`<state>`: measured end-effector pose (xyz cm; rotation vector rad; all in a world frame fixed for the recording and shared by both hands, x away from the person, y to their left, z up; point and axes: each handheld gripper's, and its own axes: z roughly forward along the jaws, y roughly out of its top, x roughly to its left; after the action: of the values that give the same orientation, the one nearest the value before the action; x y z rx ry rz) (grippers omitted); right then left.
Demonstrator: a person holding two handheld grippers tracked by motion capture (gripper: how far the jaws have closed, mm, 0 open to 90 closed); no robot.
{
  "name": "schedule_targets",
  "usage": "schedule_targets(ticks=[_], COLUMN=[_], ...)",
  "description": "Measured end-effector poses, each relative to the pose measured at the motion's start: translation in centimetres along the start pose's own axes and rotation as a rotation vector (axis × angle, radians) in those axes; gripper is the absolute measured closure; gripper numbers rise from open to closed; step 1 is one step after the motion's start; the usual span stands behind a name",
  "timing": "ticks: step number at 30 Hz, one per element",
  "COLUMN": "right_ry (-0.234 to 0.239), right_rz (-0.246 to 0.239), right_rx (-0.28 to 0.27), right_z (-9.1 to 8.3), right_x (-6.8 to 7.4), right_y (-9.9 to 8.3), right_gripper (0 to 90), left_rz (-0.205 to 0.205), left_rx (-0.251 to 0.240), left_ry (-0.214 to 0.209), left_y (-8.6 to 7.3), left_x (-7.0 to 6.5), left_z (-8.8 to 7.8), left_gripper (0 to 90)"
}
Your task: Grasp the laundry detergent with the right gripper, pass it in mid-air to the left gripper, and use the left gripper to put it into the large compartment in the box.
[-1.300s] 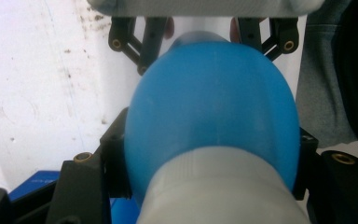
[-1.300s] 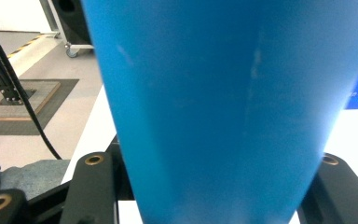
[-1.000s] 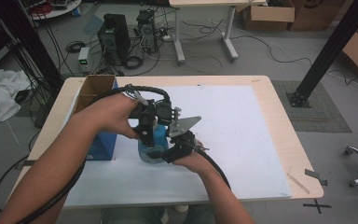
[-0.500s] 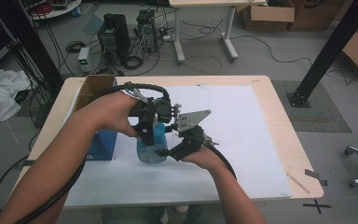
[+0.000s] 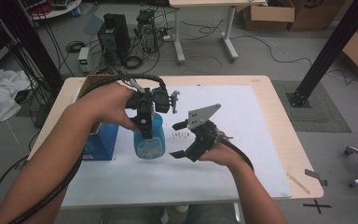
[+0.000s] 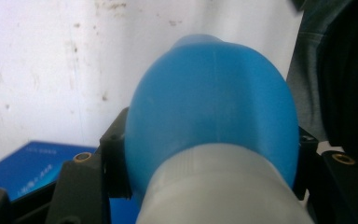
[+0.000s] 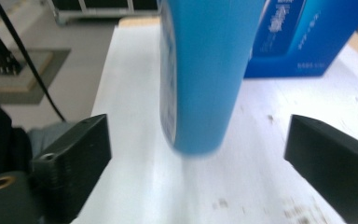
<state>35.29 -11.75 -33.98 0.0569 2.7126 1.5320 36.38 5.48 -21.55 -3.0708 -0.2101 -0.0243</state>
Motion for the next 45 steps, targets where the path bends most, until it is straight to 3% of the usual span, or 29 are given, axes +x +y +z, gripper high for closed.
schedule_targets(ticks=[4, 8, 12, 15, 17, 25, 28, 32, 36, 40, 45], right_ry=[-0.007, -0.003, 0.019, 0.036, 0.041, 0.049, 0.052, 0.055, 0.063, 0.064, 0.064], right_rz=[-0.008, -0.016, -0.023, -0.022, -0.022, -0.012, -0.023, -0.027, -0.030, -0.032, -0.030], right_rx=[0.100, 0.200, 0.325, 0.448, 0.488, 0.547, 0.561, 0.586, 0.609, 0.628, 0.636], right_z=[-1.3, -2.3, -2.6, -2.5, -2.7, -3.6, -3.9, -4.2, -4.5, -4.6, -4.9], right_x=[-0.1, -0.3, -0.7, -0.9, -1.2, -1.4, -1.5, -1.5, -1.5, -1.6, -1.6], right_y=[0.5, 0.8, 0.7, 0.3, 0.0, -0.5, -0.4, -0.5, -0.4, -0.4, -0.3], right_gripper=[0.5, 0.0, 0.0, 0.0, 0.0, 0.0, 0.0, 0.0, 0.0, 0.0, 0.0], left_rz=[-0.071, -0.180, -0.299, -0.405, -0.466, -0.727, -0.863, -1.048, -1.182, -1.295, -1.382], left_rx=[-0.013, -0.030, -0.045, -0.057, -0.078, -0.065, -0.058, -0.061, -0.017, -0.002, 0.000], left_ry=[-0.010, -0.024, -0.037, -0.053, -0.051, -0.038, -0.045, -0.084, -0.082, -0.078, -0.084], left_y=[-0.9, -1.9, -3.1, -4.2, -5.0, -7.6, -8.7, -10.7, -12.6, -14.7, -16.6], left_x=[0.7, 1.6, 2.7, 3.6, 4.3, 6.4, 7.1, 8.0, 8.2, 8.3, 8.4], left_z=[-1.5, -3.3, -5.0, -6.4, -7.3, -10.3, -11.1, -11.8, -12.3, -12.7, -12.8], left_gripper=[38.0, 38.0, 38.0, 37.9, 37.9, 38.0, 38.0, 38.0, 38.0, 37.9, 38.0])
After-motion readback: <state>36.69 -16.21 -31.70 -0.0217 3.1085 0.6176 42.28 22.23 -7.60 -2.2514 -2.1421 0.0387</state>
